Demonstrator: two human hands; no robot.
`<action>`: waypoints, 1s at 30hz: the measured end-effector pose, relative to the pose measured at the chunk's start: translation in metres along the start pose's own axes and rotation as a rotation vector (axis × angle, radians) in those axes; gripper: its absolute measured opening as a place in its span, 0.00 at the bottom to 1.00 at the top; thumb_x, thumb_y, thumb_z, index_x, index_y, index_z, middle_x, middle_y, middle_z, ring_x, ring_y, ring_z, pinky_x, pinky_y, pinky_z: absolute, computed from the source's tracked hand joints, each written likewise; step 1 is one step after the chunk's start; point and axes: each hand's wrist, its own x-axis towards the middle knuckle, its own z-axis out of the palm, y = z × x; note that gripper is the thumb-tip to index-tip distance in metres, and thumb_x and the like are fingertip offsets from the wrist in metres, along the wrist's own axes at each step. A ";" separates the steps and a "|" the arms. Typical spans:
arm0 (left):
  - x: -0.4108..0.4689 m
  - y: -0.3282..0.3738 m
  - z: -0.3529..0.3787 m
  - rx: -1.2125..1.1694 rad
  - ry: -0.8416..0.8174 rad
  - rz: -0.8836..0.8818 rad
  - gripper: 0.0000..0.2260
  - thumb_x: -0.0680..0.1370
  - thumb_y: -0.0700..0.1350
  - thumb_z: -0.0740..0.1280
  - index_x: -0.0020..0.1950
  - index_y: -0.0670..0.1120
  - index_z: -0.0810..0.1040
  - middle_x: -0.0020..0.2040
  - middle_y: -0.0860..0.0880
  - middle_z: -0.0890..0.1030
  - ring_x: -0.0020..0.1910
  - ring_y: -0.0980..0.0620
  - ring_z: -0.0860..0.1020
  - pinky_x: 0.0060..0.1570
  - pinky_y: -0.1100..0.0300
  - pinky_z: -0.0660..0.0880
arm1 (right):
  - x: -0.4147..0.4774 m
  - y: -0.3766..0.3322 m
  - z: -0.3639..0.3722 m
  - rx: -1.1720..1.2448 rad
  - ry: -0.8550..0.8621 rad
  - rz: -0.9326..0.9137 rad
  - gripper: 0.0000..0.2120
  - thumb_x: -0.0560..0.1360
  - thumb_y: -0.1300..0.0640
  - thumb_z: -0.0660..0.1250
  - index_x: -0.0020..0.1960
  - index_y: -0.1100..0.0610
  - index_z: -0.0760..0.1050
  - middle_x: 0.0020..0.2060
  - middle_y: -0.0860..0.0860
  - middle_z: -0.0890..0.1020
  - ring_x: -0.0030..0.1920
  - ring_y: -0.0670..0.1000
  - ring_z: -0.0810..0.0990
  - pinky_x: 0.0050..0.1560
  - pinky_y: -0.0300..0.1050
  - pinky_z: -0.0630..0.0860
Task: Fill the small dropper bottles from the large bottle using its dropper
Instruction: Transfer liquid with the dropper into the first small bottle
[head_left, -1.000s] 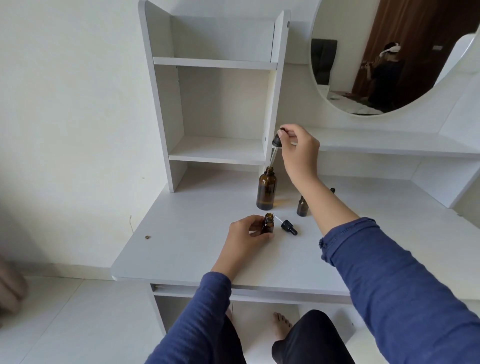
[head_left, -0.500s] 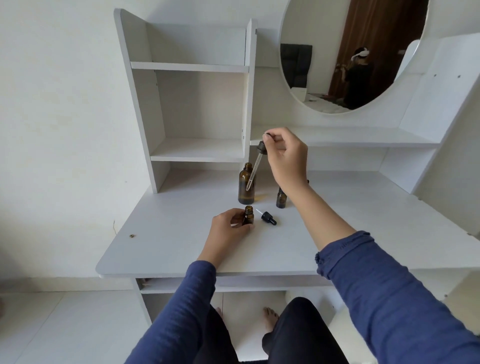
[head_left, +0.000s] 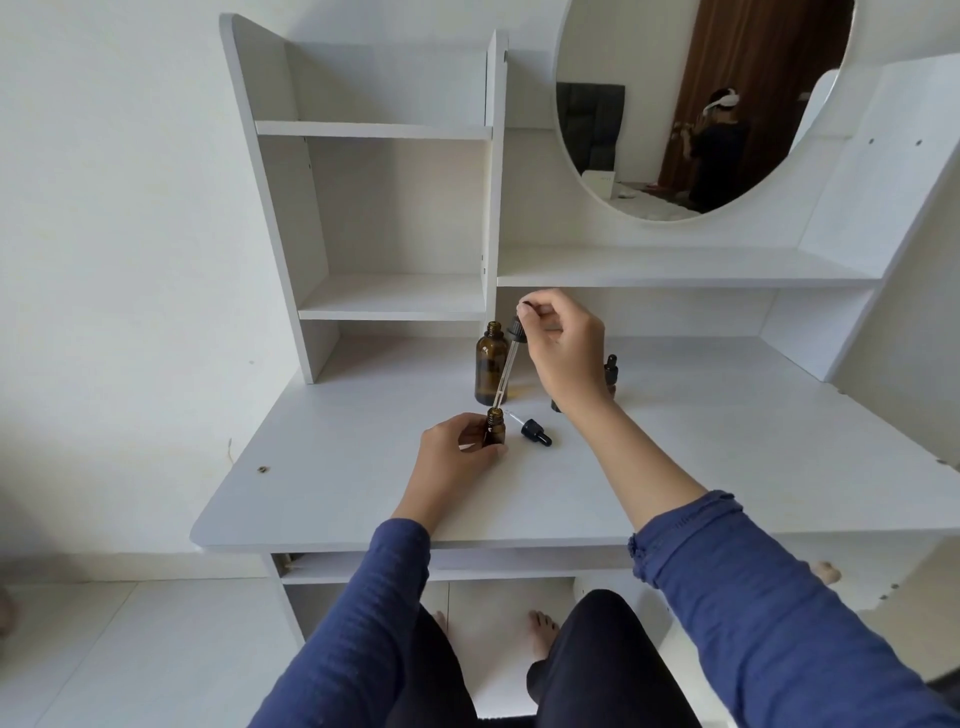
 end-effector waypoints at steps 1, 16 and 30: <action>0.000 0.000 0.000 -0.002 0.003 -0.001 0.11 0.70 0.38 0.73 0.51 0.44 0.81 0.47 0.49 0.83 0.46 0.55 0.80 0.48 0.76 0.73 | 0.000 0.001 0.000 -0.007 -0.006 -0.002 0.04 0.74 0.66 0.64 0.43 0.64 0.77 0.35 0.51 0.80 0.36 0.35 0.76 0.38 0.25 0.70; -0.001 0.002 0.000 -0.038 0.000 -0.018 0.10 0.70 0.37 0.72 0.50 0.46 0.81 0.45 0.50 0.82 0.46 0.55 0.79 0.50 0.72 0.75 | 0.007 -0.002 0.008 -0.033 -0.045 -0.058 0.04 0.73 0.67 0.64 0.41 0.64 0.77 0.35 0.51 0.80 0.35 0.35 0.76 0.39 0.26 0.70; -0.002 0.006 -0.001 -0.054 -0.012 -0.036 0.12 0.71 0.36 0.71 0.53 0.43 0.80 0.45 0.50 0.80 0.43 0.61 0.78 0.43 0.79 0.72 | 0.060 -0.007 0.023 0.018 0.255 -0.089 0.07 0.75 0.62 0.63 0.48 0.64 0.77 0.42 0.56 0.82 0.42 0.43 0.76 0.42 0.27 0.74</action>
